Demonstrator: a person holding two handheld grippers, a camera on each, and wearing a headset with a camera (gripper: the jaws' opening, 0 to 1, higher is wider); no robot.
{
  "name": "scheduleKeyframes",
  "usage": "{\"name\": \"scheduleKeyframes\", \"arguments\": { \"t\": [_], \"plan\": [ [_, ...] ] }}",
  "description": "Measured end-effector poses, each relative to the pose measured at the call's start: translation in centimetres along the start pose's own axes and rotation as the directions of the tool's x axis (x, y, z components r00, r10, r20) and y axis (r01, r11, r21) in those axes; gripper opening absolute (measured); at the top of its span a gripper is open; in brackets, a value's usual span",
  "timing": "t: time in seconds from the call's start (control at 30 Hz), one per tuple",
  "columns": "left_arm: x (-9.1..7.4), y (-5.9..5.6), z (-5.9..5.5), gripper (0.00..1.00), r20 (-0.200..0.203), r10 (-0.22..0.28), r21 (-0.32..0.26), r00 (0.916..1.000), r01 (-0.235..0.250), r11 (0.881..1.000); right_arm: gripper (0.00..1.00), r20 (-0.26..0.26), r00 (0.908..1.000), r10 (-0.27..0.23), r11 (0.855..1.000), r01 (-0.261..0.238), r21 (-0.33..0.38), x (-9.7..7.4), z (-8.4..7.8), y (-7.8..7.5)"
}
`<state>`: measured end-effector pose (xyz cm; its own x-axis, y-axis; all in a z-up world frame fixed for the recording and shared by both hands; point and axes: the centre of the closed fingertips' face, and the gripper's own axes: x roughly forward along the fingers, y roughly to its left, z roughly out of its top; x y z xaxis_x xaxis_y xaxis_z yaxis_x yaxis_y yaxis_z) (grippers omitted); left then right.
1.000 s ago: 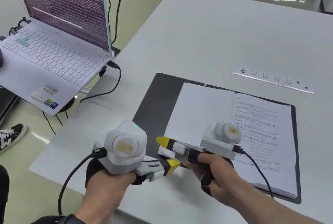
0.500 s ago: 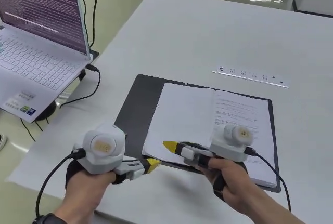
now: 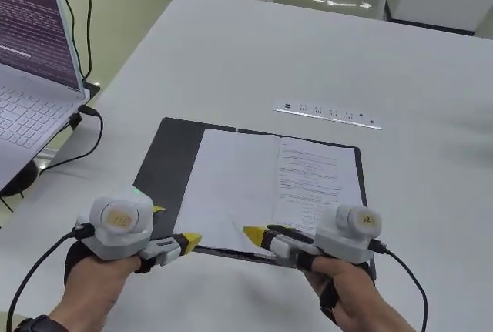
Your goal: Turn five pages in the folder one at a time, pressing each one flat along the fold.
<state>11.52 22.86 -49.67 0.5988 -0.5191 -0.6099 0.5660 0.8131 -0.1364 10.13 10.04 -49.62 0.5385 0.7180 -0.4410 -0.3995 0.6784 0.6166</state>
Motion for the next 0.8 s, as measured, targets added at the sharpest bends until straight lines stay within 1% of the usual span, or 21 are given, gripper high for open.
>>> {"name": "scheduleKeyframes", "arguments": {
  "t": [0.1, 0.27, 0.33, 0.4, 0.5, 0.63, 0.67, 0.8],
  "plan": [
    [0.7, 0.0, 0.0, 0.44, -0.01, -0.007, 0.011, 0.9999, 0.007, 1.0, 0.39, 0.003, 0.9999, -0.01, 1.0, 0.01, 0.0, -0.6, -0.2, -0.3],
    [1.4, -0.1, 0.2, 0.36, -0.007, -0.017, 0.01, 0.9998, 0.018, 1.0, 0.38, 0.015, 0.9995, -0.028, 0.999, 0.027, 0.016, -1.5, -0.6, -0.7],
    [1.9, 0.0, 0.1, 0.3, -0.005, -0.029, -0.002, 0.9996, 0.029, 1.0, 0.38, 0.02, 0.9993, -0.031, 0.999, 0.031, 0.015, -1.8, -0.8, -0.8],
    [2.0, -0.1, 0.1, 0.24, -0.003, -0.031, -0.012, 0.9995, 0.031, 0.999, 0.37, 0.022, 0.9993, -0.03, 0.999, 0.029, 0.014, -2.1, -1.1, -0.6],
    [2.5, 0.1, -0.1, 0.19, 0.002, -0.028, -0.036, 0.9996, 0.028, 0.999, 0.37, 0.022, 0.9992, -0.034, 0.999, 0.033, 0.02, -2.5, -1.7, -0.5],
    [3.2, 0.2, -1.1, 0.14, -0.016, -0.023, -0.046, 0.9996, 0.022, 0.999, 0.36, 0.015, 0.9989, -0.043, 0.999, 0.043, 0.033, -3.2, -2.5, -0.7],
    [3.3, 0.4, -1.4, 0.13, -0.024, -0.017, -0.056, 0.9996, 0.016, 0.998, 0.36, 0.017, 0.9988, -0.045, 0.998, 0.045, 0.036, -3.3, -2.6, -0.7],
    [3.7, 1.0, -2.7, 0.1, -0.055, 0.01, -0.06, 0.9984, -0.014, 0.998, 0.36, 0.025, 0.9982, -0.054, 0.998, 0.053, 0.046, -3.8, -2.8, -1.0]
  ]
}}
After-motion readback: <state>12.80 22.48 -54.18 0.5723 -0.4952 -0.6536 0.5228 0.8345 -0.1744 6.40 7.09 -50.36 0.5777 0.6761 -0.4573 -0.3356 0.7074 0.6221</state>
